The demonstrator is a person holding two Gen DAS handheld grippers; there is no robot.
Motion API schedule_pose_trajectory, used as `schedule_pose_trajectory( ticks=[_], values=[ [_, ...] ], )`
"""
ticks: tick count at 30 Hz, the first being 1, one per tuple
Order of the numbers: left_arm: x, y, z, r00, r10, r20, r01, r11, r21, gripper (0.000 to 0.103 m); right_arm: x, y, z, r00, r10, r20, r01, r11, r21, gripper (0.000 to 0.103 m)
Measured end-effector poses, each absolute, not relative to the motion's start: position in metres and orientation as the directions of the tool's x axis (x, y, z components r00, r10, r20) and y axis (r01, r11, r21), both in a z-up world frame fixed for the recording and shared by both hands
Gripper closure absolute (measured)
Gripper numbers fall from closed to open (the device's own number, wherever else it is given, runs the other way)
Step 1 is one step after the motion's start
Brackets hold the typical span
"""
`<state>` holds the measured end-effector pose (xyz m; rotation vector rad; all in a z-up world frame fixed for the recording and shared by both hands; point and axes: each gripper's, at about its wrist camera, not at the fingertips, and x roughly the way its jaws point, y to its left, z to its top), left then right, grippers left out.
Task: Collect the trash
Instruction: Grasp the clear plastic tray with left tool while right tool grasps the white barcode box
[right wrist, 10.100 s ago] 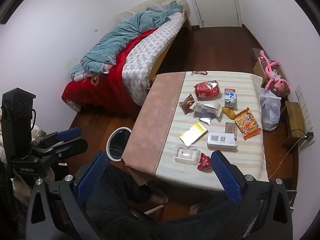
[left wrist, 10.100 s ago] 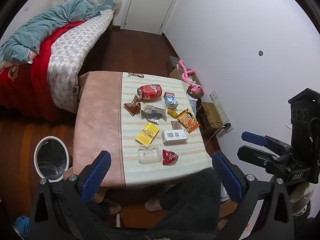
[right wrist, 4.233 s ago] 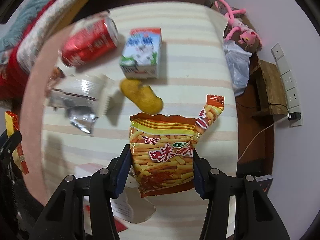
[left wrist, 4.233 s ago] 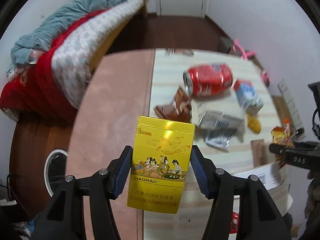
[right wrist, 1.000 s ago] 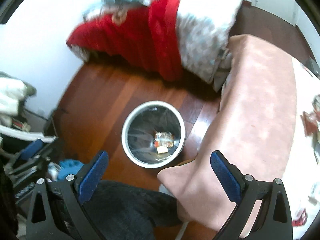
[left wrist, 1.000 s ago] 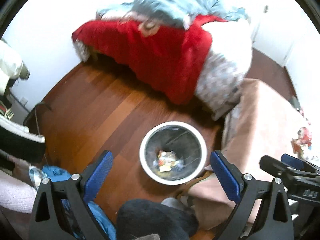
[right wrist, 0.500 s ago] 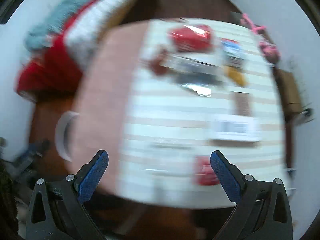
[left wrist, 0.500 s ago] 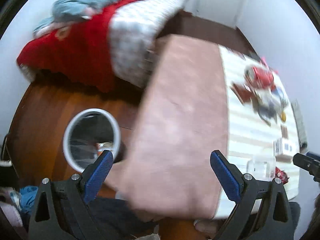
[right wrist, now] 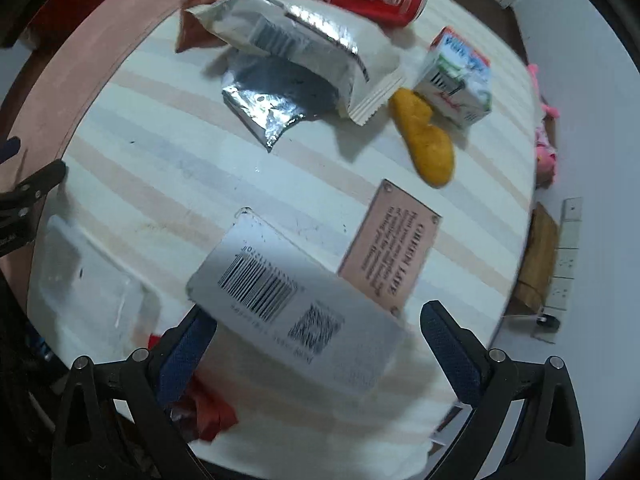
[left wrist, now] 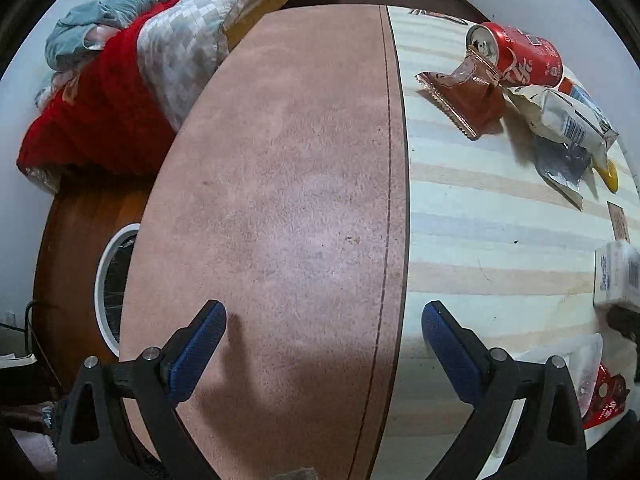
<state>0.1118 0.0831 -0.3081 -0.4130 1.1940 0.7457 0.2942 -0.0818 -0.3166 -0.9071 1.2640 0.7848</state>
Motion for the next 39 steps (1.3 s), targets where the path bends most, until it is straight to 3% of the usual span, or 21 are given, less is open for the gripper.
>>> schedule_pose_trajectory(
  ticks=[1, 2, 6, 10, 15, 18, 23, 27, 29, 34, 36, 39],
  values=[
    [0.112, 0.083, -0.308, 0.174, 0.301, -0.938, -0.708, 0.700, 0.093, 0.002, 0.300, -0.085, -0.319, 0.110, 0.008, -0.994, -0.872, 0.480, -0.092, 0.028],
    [0.113, 0.084, -0.308, 0.170, 0.309, -0.936, -0.699, 0.708, 0.106, 0.002, 0.306, -0.091, -0.319, 0.075, 0.031, -0.997, -0.846, 0.532, -0.047, 0.033],
    [0.119, 0.079, -0.291, 0.212, 0.323, -0.922, -0.622, 0.773, 0.128, 0.002, 0.319, -0.126, -0.313, 0.013, 0.072, -0.997, -0.720, 0.693, 0.040, 0.039],
    [0.126, 0.047, -0.255, 0.345, 0.265, -0.901, -0.385, 0.915, 0.122, 0.002, 0.317, -0.175, -0.307, 0.004, 0.114, -0.993, -0.594, 0.799, 0.089, 0.042],
    [0.146, -0.010, -0.249, 0.330, 0.057, -0.942, 0.032, 0.997, 0.071, 0.002, 0.301, -0.210, -0.311, -0.062, 0.164, -0.985, -0.488, 0.856, 0.173, 0.042],
    [0.159, -0.036, -0.271, 0.254, 0.034, -0.967, 0.169, 0.982, 0.079, 0.004, 0.294, -0.216, -0.315, -0.074, 0.175, -0.982, -0.465, 0.865, 0.189, 0.041],
    [0.178, -0.054, -0.303, 0.162, -0.001, -0.987, 0.259, 0.965, 0.042, 0.007, 0.283, -0.214, -0.317, -0.046, 0.166, -0.985, -0.475, 0.864, 0.168, 0.041],
    [0.185, -0.056, -0.311, 0.158, -0.033, -0.987, 0.220, 0.975, 0.003, 0.045, 0.269, -0.206, -0.314, -0.002, 0.171, -0.985, -0.493, 0.857, 0.150, 0.044],
    [0.186, -0.051, -0.305, 0.188, -0.043, -0.981, 0.158, 0.987, -0.013, 0.045, 0.266, -0.202, -0.311, 0.016, 0.186, -0.982, -0.499, 0.853, 0.154, 0.051],
    [0.181, -0.016, -0.299, 0.217, -0.014, -0.976, -0.185, 0.981, -0.055, 0.046, 0.272, -0.194, -0.314, 0.000, 0.203, -0.979, -0.501, 0.848, 0.175, 0.050],
    [0.177, 0.001, -0.299, 0.252, -0.039, -0.967, -0.322, 0.939, -0.122, 0.046, 0.279, -0.188, -0.316, -0.014, 0.206, -0.978, -0.491, 0.851, 0.187, 0.042],
    [0.177, 0.010, -0.307, 0.253, -0.064, -0.965, -0.397, 0.903, -0.164, 0.045, 0.285, -0.182, -0.316, -0.006, 0.200, -0.980, -0.488, 0.854, 0.178, 0.040]
  ],
)
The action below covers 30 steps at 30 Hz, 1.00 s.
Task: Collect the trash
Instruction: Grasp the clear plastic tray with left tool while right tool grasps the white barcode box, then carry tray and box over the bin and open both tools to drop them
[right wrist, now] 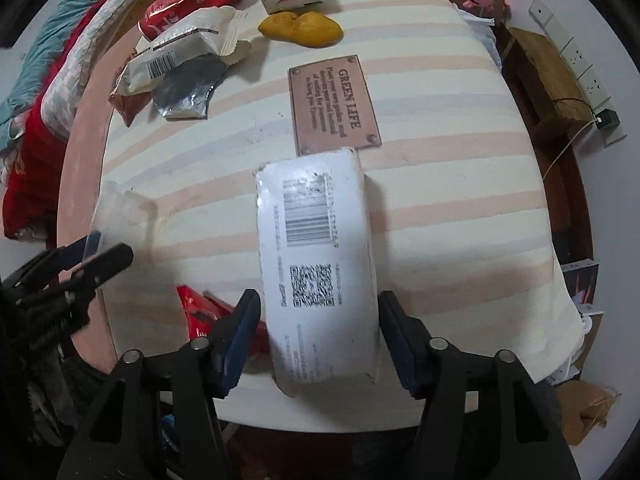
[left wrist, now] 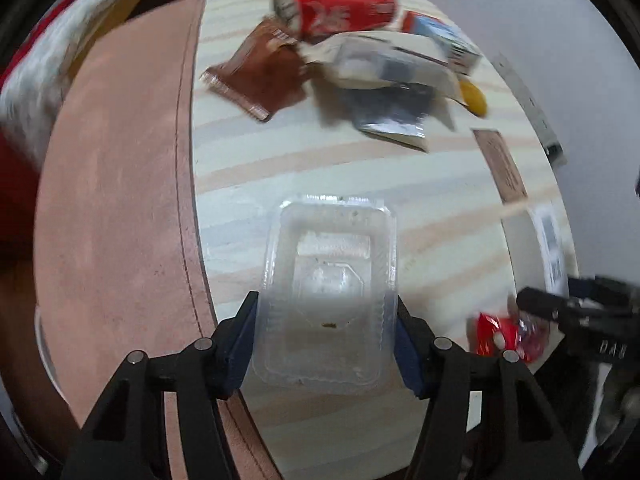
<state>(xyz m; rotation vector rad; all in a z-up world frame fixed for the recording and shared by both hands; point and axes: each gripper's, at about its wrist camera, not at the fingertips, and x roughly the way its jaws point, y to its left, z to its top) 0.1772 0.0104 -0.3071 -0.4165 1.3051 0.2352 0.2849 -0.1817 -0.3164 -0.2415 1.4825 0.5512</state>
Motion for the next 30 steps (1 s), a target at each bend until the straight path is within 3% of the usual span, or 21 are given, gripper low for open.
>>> schedule_pose_trajectory(
  ticks=[8, 10, 15, 23, 30],
  values=[
    [0.184, 0.012, -0.307, 0.282, 0.003, -0.959, -0.434, 0.892, -0.124, 0.046, 0.286, -0.172, -0.313, 0.045, 0.195, -0.980, -0.462, 0.874, 0.152, 0.037],
    [0.173, 0.013, -0.302, 0.294, 0.039, -0.955, -0.450, 0.887, -0.103, 0.046, 0.282, -0.170, -0.310, 0.096, 0.186, -0.978, -0.471, 0.874, 0.120, 0.050],
    [0.160, 0.011, -0.279, 0.333, 0.098, -0.938, -0.487, 0.870, -0.082, 0.046, 0.277, -0.167, -0.303, 0.133, 0.208, -0.969, -0.487, 0.865, 0.119, 0.053],
    [0.115, 0.034, -0.209, 0.432, 0.243, -0.869, -0.560, 0.827, -0.047, 0.046, 0.252, -0.142, -0.232, 0.220, 0.322, -0.921, -0.540, 0.827, 0.160, 0.053],
    [0.047, 0.085, -0.148, 0.487, 0.357, -0.797, -0.652, 0.756, -0.060, 0.047, 0.208, -0.077, -0.172, 0.192, 0.465, -0.864, -0.656, 0.716, 0.239, 0.053]
  ],
)
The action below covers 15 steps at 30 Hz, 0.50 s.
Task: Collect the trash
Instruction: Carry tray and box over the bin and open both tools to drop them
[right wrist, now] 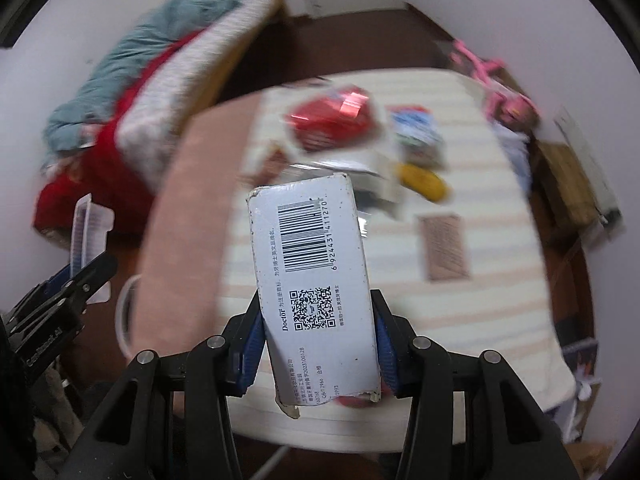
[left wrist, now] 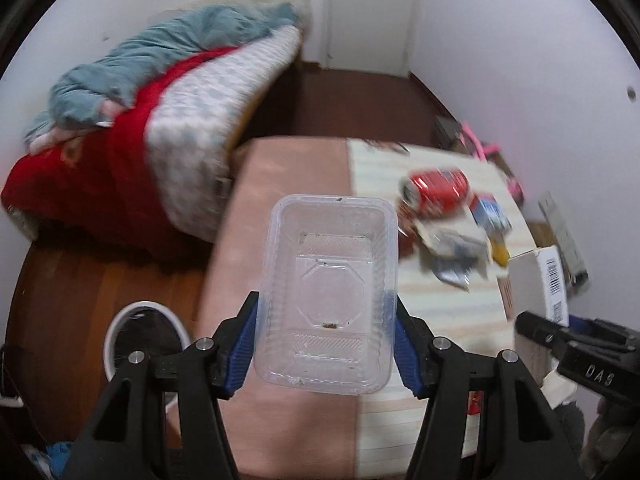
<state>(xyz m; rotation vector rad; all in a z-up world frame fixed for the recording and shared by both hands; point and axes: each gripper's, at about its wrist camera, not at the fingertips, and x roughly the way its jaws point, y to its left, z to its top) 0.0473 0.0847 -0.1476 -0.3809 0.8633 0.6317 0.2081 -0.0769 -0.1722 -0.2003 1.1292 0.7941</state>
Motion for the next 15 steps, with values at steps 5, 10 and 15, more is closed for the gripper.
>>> schedule_pose_trajectory(
  ticks=[5, 10, 15],
  values=[
    [-0.012, 0.130, -0.120, 0.468, 0.427, -0.774, -0.722, 0.689, -0.057, 0.046, 0.143, -0.001, -0.158, 0.089, 0.546, -0.833, -0.762, 0.576, 0.297, 0.053],
    [-0.081, 0.194, -0.122, 0.443, 0.423, -0.790, -0.788, 0.604, -0.119, 0.046, 0.076, 0.077, -0.178, -0.053, 0.548, -0.835, -0.821, 0.452, 0.349, 0.053],
    [-0.139, 0.265, -0.165, 0.391, 0.335, -0.857, -0.831, 0.530, -0.172, 0.046, 0.022, 0.158, -0.224, -0.163, 0.469, -0.868, -0.852, 0.377, 0.364, 0.053]
  ],
)
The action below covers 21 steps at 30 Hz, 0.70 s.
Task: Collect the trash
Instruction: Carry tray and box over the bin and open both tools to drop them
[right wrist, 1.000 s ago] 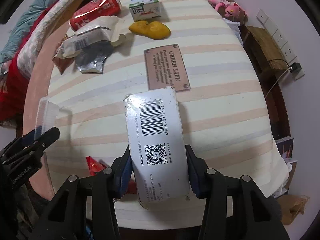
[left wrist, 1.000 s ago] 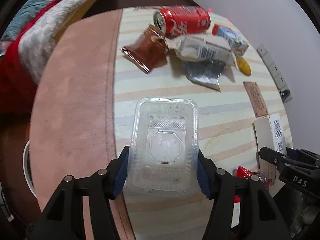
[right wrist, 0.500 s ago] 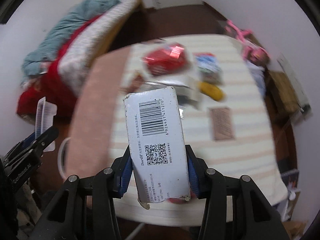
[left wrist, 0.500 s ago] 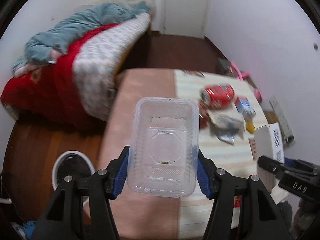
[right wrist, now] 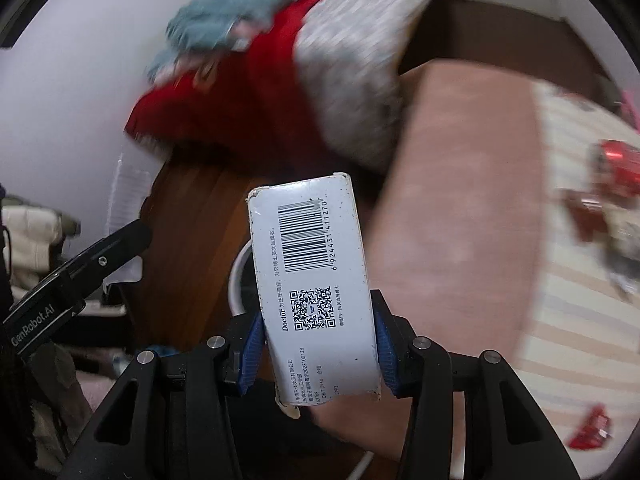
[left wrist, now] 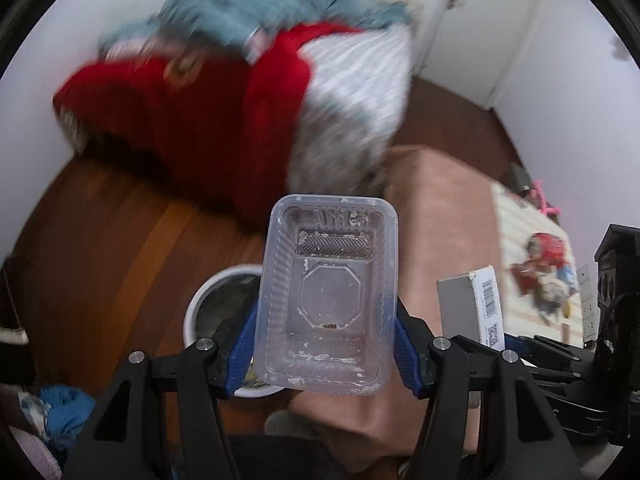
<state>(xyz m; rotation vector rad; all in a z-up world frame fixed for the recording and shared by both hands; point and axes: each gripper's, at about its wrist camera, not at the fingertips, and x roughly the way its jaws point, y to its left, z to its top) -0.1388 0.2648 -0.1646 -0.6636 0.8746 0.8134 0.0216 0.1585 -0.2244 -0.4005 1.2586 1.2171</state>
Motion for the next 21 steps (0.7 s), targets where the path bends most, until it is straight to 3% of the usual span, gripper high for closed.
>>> schedule_pose_trajectory(
  ticks=[6, 12, 13, 15, 16, 21],
  values=[
    [-0.187, 0.332, -0.253, 0.385, 0.123, -0.915, -0.865, 0.394, -0.311, 0.046, -0.021, 0.243, -0.305, -0.249, 0.309, -0.918, -0.867, 0.352, 0.354, 0.053],
    [-0.209, 0.356, -0.326, 0.347, 0.004, -0.938, -0.903, 0.273, -0.333, 0.043, -0.038, 0.294, -0.373, -0.262, 0.161, -0.952, -0.889, 0.344, 0.303, 0.053],
    [-0.212, 0.360, -0.332, 0.348, -0.004, -0.938, -0.905, 0.260, -0.337, 0.038, -0.041, 0.301, -0.382, -0.255, 0.141, -0.957, -0.894, 0.343, 0.289, 0.053],
    [-0.218, 0.365, -0.346, 0.334, -0.015, -0.943, -0.919, 0.217, -0.329, 0.001, -0.043, 0.312, -0.395, -0.249, 0.109, -0.962, -0.902, 0.337, 0.271, 0.050],
    [-0.221, 0.368, -0.348, 0.331, -0.015, -0.943, -0.922, 0.207, -0.327, 0.000, -0.044, 0.319, -0.404, -0.253, 0.086, -0.964, -0.904, 0.335, 0.267, 0.049],
    [-0.238, 0.376, -0.346, 0.246, 0.051, -0.968, -0.957, 0.171, -0.235, 0.000, -0.045, 0.330, -0.417, -0.223, 0.055, -0.973, -0.919, 0.322, 0.229, 0.017]
  ],
)
